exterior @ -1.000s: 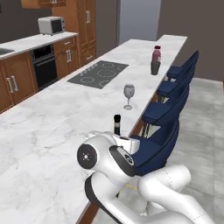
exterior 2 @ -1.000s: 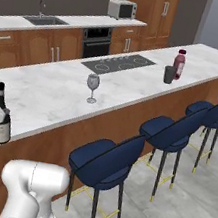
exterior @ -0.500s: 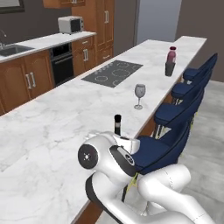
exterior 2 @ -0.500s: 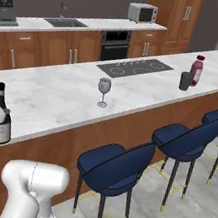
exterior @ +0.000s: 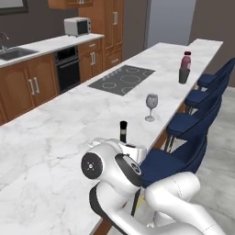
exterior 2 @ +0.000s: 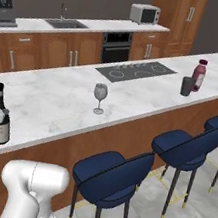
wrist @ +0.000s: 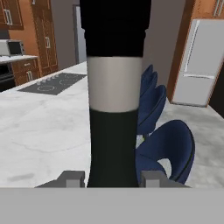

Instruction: There is a wine glass and glass cup on the dining counter. Place the wine bottle next to the wine glass and the juice bottle next to the glass cup.

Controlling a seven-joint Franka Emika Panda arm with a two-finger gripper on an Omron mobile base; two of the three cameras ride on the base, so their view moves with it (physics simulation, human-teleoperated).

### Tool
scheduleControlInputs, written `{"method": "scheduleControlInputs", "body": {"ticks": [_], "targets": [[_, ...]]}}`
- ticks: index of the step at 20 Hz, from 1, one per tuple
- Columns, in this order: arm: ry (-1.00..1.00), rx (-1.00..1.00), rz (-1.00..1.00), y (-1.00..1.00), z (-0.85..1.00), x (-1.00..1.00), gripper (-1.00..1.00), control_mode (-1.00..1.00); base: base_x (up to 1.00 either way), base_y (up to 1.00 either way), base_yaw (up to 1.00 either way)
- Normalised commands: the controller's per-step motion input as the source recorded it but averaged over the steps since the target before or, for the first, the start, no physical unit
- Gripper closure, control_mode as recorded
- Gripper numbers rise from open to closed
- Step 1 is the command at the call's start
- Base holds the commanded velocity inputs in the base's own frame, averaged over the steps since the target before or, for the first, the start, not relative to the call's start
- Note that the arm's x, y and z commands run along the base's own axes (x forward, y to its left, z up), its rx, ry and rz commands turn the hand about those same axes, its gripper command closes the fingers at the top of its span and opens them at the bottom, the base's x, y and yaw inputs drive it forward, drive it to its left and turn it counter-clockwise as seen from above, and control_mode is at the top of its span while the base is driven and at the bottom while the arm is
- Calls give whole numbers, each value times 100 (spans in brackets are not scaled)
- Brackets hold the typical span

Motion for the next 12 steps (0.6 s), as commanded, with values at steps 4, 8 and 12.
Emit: {"method": "scheduleControlInputs", "body": {"ticks": [4,8,12], "targets": [[0,0,0,0,0,0,100,100,64,0,2],[0,0,0,0,0,0,100,100,52,1,4],[0,0,0,0,0,0,100,100,31,3,3]]}}
